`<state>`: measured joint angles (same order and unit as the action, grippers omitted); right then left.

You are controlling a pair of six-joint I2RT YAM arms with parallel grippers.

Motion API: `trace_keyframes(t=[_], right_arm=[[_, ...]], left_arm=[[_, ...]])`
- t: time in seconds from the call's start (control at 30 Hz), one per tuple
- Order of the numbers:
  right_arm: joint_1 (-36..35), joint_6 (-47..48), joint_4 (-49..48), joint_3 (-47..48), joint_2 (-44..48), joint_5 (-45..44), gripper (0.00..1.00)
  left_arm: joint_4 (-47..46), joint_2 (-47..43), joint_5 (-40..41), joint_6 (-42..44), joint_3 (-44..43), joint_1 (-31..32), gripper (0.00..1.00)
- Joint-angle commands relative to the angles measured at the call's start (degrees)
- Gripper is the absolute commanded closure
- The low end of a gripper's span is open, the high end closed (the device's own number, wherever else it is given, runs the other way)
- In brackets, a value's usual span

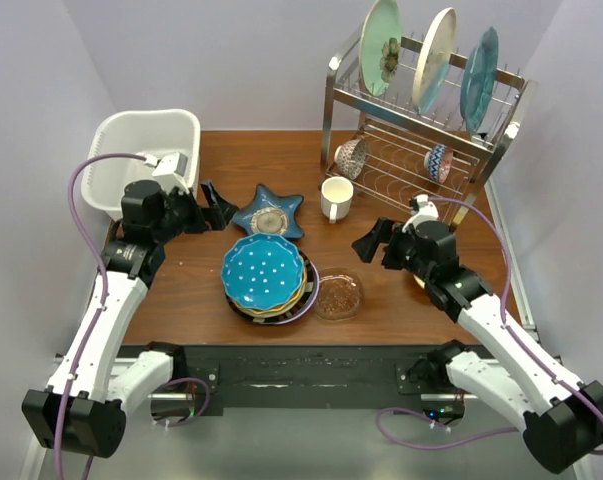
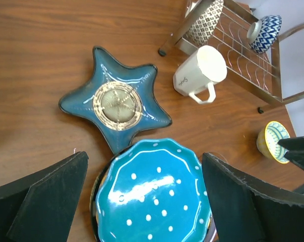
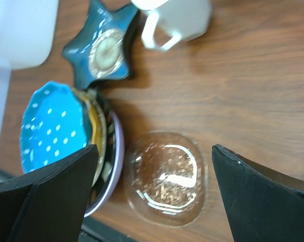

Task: Place the plates into the plastic bin on the countertop
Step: Pick up the plate at the center of the board.

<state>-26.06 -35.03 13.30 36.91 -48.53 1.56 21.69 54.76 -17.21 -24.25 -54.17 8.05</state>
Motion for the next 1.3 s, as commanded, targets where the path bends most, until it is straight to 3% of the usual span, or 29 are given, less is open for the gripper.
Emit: trace_keyframes(t=[0.0,0.23,0.33,0.5,0.67,1.1,1.17,1.23,1.27], right_arm=[[-4.4,-2.4,-1.6,4.2,-2.4,4.1,0.01],[-19.6,-4.3,-5.1,9.0,-12.9,2.3,0.01],[-22.0,-5.3,-4.3,11.4,-17.8,1.7,0.05],[-23.4,-7.6,-4.2,13.3,-22.5,1.8,0.22],[-24.4,-8.3,-5.4,13.9,-25.9,2.0,0.33],[-24.7,-8.0,-5.7,14.7,-29.1,0.6,0.37],[-24.7,-8.1,-5.7,14.8,-29.4,-0.1,0.40],[-24.7,-8.6,-5.5,15.0,-29.9,-0.9,0.52],[-24.8,-8.7,-5.3,15.1,-30.0,-1.2,0.53]], left_arm=[[0.7,-0.3,-3.8,-2.7,0.4,0.1,0.00],[-0.3,-1.8,-4.8,-3.2,3.4,0.1,0.00],[1.2,-1.6,-4.3,-3.7,4.2,0.1,0.00],[3.5,-2.0,-2.3,-4.0,6.3,0.1,0.00],[3.5,-2.4,-2.7,-4.7,8.9,0.1,0.01],[1.6,-4.0,-3.3,-6.3,14.4,0.3,0.01],[1.8,-3.7,-3.1,-6.1,14.7,0.1,0.02],[1.8,-3.6,-2.9,-6.1,14.9,0.2,0.04],[1.7,-3.5,-2.9,-6.1,15.1,0.2,0.04]])
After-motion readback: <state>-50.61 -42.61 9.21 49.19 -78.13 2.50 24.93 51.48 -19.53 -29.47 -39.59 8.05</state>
